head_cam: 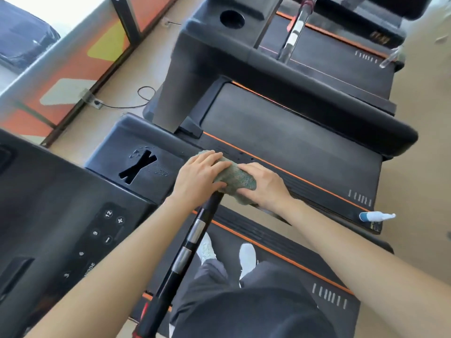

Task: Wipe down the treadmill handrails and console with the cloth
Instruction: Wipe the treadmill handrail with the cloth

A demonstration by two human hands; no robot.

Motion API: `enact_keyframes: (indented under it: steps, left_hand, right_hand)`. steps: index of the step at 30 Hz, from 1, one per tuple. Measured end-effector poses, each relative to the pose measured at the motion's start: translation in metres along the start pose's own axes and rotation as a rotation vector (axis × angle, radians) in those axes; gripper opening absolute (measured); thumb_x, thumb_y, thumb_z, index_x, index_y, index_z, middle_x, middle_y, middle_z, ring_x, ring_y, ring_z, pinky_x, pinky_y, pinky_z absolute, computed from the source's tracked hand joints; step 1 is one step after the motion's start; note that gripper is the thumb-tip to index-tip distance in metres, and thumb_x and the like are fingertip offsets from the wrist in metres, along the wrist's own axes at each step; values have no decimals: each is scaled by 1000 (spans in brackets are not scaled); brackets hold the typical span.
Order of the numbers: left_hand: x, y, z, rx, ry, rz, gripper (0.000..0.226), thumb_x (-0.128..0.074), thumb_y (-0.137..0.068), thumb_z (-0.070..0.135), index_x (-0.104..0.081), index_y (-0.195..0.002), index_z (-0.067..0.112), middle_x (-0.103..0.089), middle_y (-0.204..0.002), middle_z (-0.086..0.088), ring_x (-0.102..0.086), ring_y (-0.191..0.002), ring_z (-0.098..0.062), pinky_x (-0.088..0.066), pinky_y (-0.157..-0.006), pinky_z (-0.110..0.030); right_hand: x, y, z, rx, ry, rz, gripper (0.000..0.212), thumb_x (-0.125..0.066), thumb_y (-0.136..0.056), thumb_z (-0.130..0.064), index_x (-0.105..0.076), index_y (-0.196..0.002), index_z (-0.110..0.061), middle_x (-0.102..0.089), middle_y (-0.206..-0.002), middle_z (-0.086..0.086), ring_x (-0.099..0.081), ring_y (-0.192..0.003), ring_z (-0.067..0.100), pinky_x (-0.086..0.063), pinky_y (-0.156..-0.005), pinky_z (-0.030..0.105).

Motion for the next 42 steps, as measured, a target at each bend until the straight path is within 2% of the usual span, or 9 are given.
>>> enact_keyframes:
  steps: [5,10,14,19,24,32,37,40,42]
  left_hand:
    - [17,13,-41,104,-45,27,60,-78,-85,35,-60,-141,23,-52,-152,-9,-45,-143,-26,-42,-111,-43]
    - [28,24,-61,296,-64,50,59,-54,-99,48,-49,-151,19,-38,-161,-12,-32,-151,-26,-35,-118,-42]
    - [36,37,-79,406,-104,52,63,-48,-101,52,-45,-153,18,-35,-162,-16,-33,-150,-29,-31,-121,-43]
    - [40,55,-100,519,-165,28,62,-41,-101,56,-44,-154,23,-33,-163,-12,-33,-151,-23,-25,-124,-44]
    - [47,57,-115,657,-191,-35,66,-30,-103,57,-28,-160,23,-20,-168,-10,-19,-156,-21,-15,-127,-45]
    - [61,42,-156,858,-111,-36,73,-22,-103,62,-20,-162,19,-18,-167,-21,-16,-156,-31,-15,-127,-45]
    - [68,43,-173,866,-133,-103,68,-23,-106,54,-2,-163,25,-3,-169,-20,-13,-156,-34,-15,-125,-48]
    - [71,46,-169,718,-234,-153,68,-31,-106,35,7,-162,28,12,-170,-9,4,-157,-33,-4,-126,-53]
    - [71,48,-165,621,-225,-221,69,-35,-105,25,3,-163,28,8,-171,-7,5,-158,-29,-4,-127,-49]
  right_hand:
    - [-17,-39,-31,94,-49,-55,69,-74,-84,-41,-48,-147,-29,-50,-146,-10,-51,-129,16,-45,-105,43]
    - [-31,-70,-60,195,-22,-71,70,-71,-90,-36,-40,-152,-29,-43,-153,-9,-43,-137,16,-40,-111,41]
    - [-38,-91,-85,285,72,-99,72,-69,-92,-35,-35,-155,-30,-35,-160,-6,-40,-138,23,-37,-113,42]
    - [-49,-116,-103,419,137,-250,78,-67,-93,-26,-25,-158,-32,-15,-167,-7,-20,-151,19,-24,-122,43]
    - [-55,-134,-115,460,164,-371,68,-50,-103,-38,-12,-159,-37,3,-168,-11,1,-155,19,-11,-126,42]
    - [-77,-159,-171,497,490,-332,65,-27,-107,-47,7,-160,-31,22,-166,-2,18,-153,25,1,-125,45]
    - [-84,-175,-187,529,583,-334,65,-20,-106,-52,10,-159,-31,26,-165,-1,21,-152,26,5,-125,45]
    - [-85,-173,-185,574,621,-329,65,-18,-105,-55,11,-159,-31,27,-164,-1,24,-152,27,7,-125,45]
    - [-85,-167,-184,608,670,-319,66,-15,-105,-56,13,-159,-30,27,-164,-2,26,-151,27,8,-124,46]
Point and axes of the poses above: each hand's wrist, its own y-axis away from the middle knuckle, its own x-axis out of the back of the hand, z = x × y, the point moved 3 cm from there along -y, towards the middle knuckle
